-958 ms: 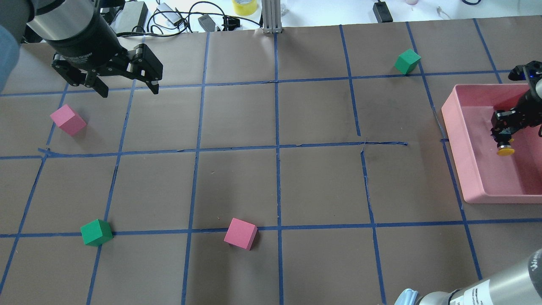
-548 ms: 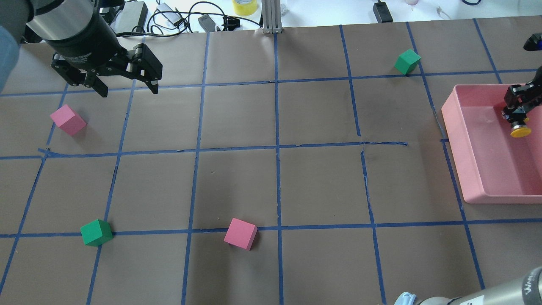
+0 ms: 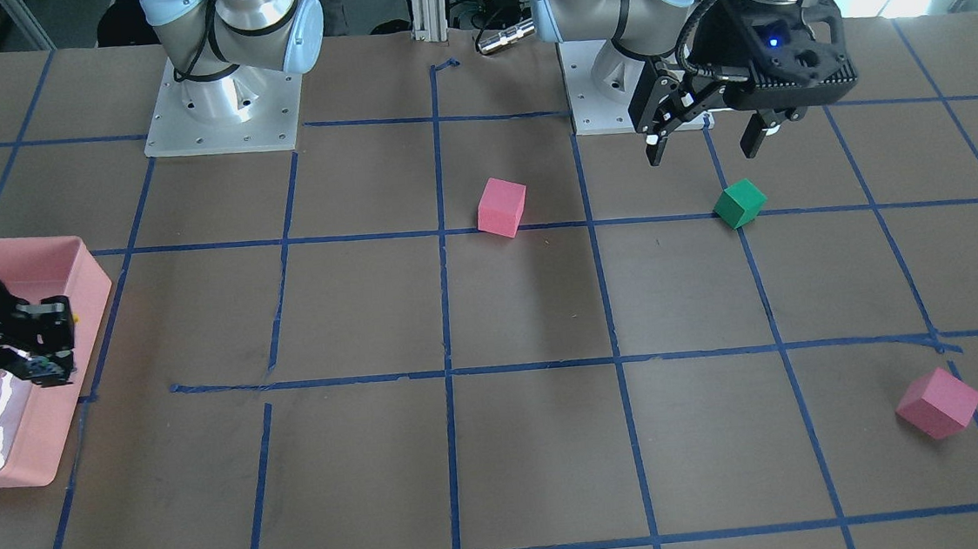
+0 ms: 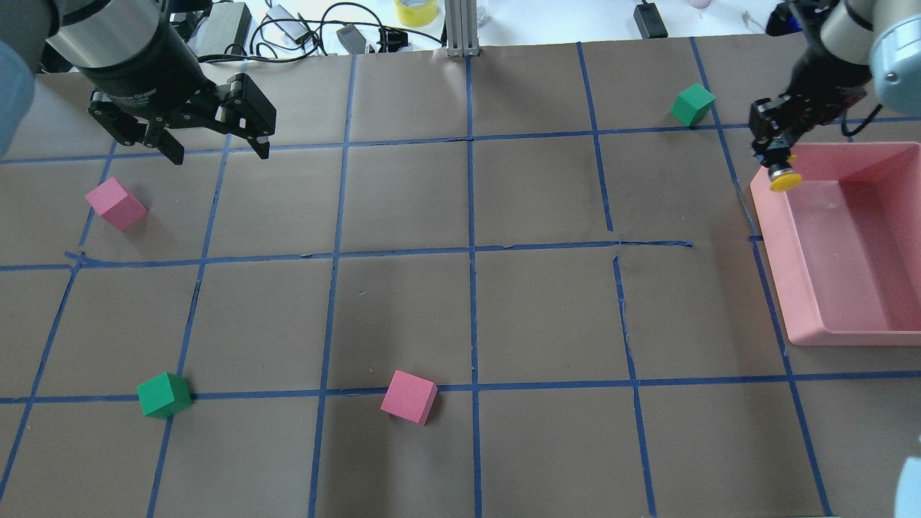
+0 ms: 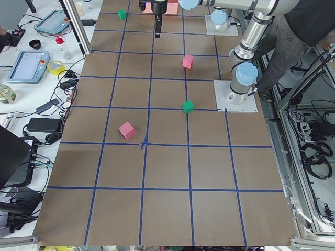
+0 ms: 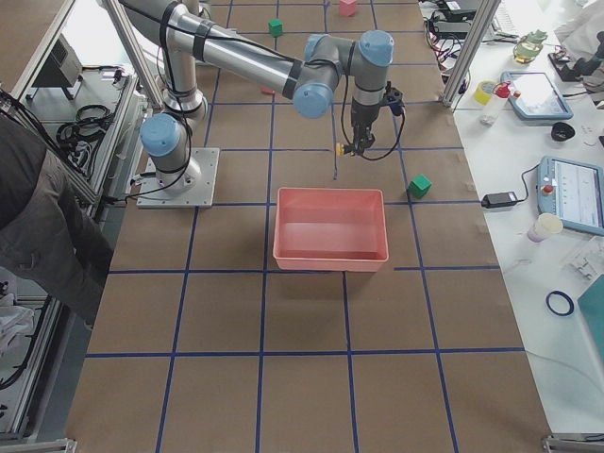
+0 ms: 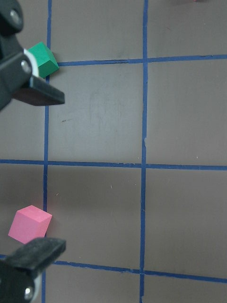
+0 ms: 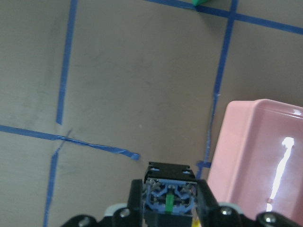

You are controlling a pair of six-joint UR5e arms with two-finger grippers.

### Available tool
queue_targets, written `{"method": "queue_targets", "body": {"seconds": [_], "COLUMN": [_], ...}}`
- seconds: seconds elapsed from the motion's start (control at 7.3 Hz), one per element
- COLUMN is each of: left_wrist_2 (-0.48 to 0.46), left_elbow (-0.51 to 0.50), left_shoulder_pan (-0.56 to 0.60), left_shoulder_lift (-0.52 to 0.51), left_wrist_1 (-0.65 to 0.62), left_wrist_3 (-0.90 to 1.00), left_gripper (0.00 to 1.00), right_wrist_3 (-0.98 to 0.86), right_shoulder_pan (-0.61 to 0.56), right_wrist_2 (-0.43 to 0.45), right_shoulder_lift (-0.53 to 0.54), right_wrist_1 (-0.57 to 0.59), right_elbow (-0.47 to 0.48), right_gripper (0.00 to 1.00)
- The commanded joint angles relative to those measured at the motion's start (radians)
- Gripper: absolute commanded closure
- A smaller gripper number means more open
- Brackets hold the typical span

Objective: Align button upright
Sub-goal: 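Lift the button out of the tray with the right gripper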

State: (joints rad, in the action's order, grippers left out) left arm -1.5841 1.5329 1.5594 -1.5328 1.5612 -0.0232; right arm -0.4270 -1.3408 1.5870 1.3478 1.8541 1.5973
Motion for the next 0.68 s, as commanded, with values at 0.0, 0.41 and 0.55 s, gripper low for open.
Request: {"method": "queue_targets", "body": {"seconds": [0.0,0.41,0.55], "left_wrist_2": [-0.001,-0.001,0.001], "left_elbow": [0.0,0.0,-0.002], "left_shoulder_pan": [-0.001,-0.001,-0.001], "left_shoulder_lift": [0.0,-0.001,0.0], "left_wrist_1": [0.0,0.0,0.002], "left_wrist_3": [0.0,-0.001,-0.006], "left_gripper": [0.0,0.0,0.0], "right_wrist_3": [0.26,0.517,0.581], "right_shoulder_pan": [-0.206,-0.389,-0.449], "right_wrist_2": [-0.01,-0.032,-0.032], "right_shoulder_lift": [-0.007,-0.084,-0.12], "right_wrist_1": [0.004,0.113,0.193], "right_elbow": [0.012,0.024,0.03], "right_gripper": [1.0,1.0,1.0]}}
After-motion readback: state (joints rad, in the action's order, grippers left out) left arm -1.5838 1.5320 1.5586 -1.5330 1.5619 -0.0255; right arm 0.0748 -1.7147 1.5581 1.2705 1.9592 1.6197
